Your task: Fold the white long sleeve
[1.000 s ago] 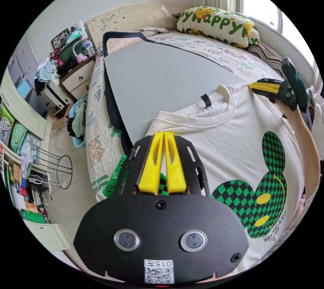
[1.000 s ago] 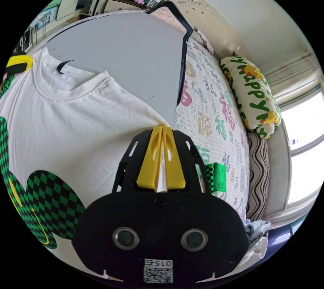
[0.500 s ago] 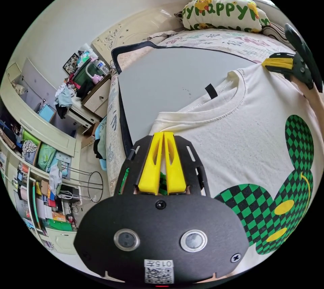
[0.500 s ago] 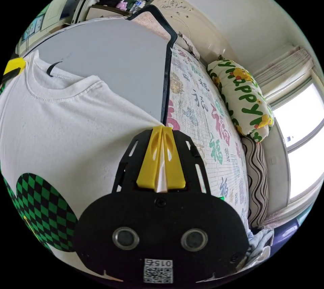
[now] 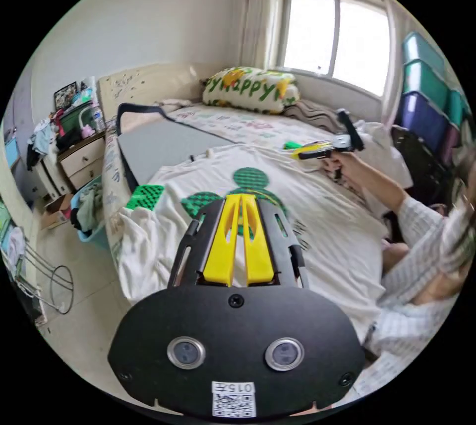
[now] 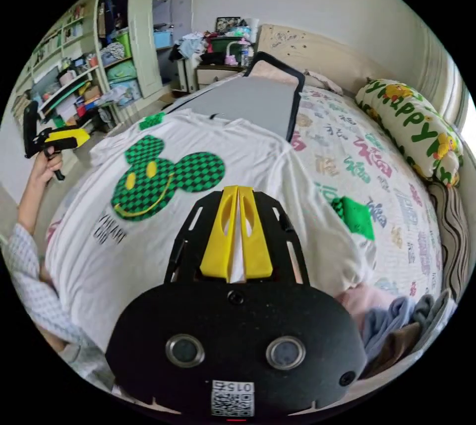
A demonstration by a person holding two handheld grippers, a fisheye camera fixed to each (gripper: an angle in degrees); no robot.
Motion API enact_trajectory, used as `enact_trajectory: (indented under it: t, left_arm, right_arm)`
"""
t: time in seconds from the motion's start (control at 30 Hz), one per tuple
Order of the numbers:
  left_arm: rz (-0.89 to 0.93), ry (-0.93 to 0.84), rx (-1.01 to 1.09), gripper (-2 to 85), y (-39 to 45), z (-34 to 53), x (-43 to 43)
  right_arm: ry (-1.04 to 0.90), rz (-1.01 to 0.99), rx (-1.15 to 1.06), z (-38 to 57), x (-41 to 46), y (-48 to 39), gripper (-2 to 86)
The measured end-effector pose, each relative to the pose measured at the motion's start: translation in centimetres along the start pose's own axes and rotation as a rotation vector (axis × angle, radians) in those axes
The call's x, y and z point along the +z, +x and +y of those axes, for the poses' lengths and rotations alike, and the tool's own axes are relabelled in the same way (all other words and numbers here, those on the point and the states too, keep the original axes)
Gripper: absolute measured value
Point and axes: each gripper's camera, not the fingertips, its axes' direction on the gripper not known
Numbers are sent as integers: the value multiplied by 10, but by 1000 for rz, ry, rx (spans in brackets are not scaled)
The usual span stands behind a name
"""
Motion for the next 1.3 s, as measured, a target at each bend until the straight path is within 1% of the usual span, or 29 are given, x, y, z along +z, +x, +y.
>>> enact_trajectory:
  t: [0.03, 0.07, 0.1, 0.13, 0.17, 0.2, 0.27, 0.33, 0.37, 0.43, 0.53, 0.6, 0.7, 0.77, 0.83, 0.87, 0.9, 1.0, 1.03, 1.17, 1.23, 1.3]
  left_arm:
    - [35, 10, 32, -1, 20, 30, -28]
    - [29, 26, 41, 0, 38, 63, -54]
    - [17, 32, 43, 1, 46, 80, -65]
    - [-25, 42, 22, 3, 60, 115, -84]
    - [-57, 57, -25, 6, 69, 150, -100]
    - [-61, 63, -42, 9, 73, 167, -107]
    - [-57, 29, -110, 33, 84, 224, -120]
    - [-99, -3, -178, 60, 89, 256, -125]
    - [-132, 10, -212, 71, 92, 273, -129]
    - [-135, 51, -257, 76, 94, 291, -133]
    - [-38, 118, -256, 77, 97, 304, -134]
    - [-21, 115, -222, 79, 103, 302, -130]
    - [-34, 64, -150, 92, 115, 293, -117]
    - [-51, -6, -101, 96, 120, 288, -101]
    - [-99, -50, -107, 84, 117, 288, -89]
    - [-128, -17, -107, 61, 116, 292, -91]
    - [-131, -19, -111, 50, 114, 293, -91]
    - [-68, 4, -168, 20, 97, 305, -98]
    - [-56, 42, -191, 14, 92, 313, -106]
    - [-87, 189, -307, 1, 77, 352, -146]
    - [-92, 198, -350, -1, 71, 369, -157]
    - [-53, 170, -370, -2, 68, 383, -156]
  right_arm:
    - [-18, -111, -44, 37, -21, -12, 22]
    - [-12, -174, -85, 78, -41, -24, 41]
    - [3, -191, -104, 98, -51, -30, 45]
    - [30, -193, -136, 140, -71, -42, 53]
    - [40, -163, -147, 178, -89, -52, 54]
    - [50, -142, -145, 196, -98, -56, 54]
    - [125, -64, -92, 261, -129, -66, 49]
    - [172, -23, -6, 300, -146, -69, 49]
    - [202, -10, 51, 322, -156, -70, 53]
    - [224, -11, 84, 348, -167, -70, 70]
    - [224, -82, 134, 373, -177, -63, 81]
    - [191, -122, 129, 381, -178, -61, 91]
    - [147, -141, 135, 392, -179, -58, 100]
    - [122, -134, 140, 400, -179, -56, 96]
    - [128, -120, 160, 409, -182, -52, 82]
    - [142, -125, 176, 416, -187, -48, 69]
    - [148, -126, 179, 419, -189, -46, 63]
    - [193, -160, 206, 438, -205, -32, 28]
    - [211, -152, 228, 446, -214, -25, 16]
    - [264, -33, 314, 475, -250, -2, -1]
    - [243, 6, 335, 484, -257, 5, -3]
    - [215, -5, 341, 491, -255, 9, -3]
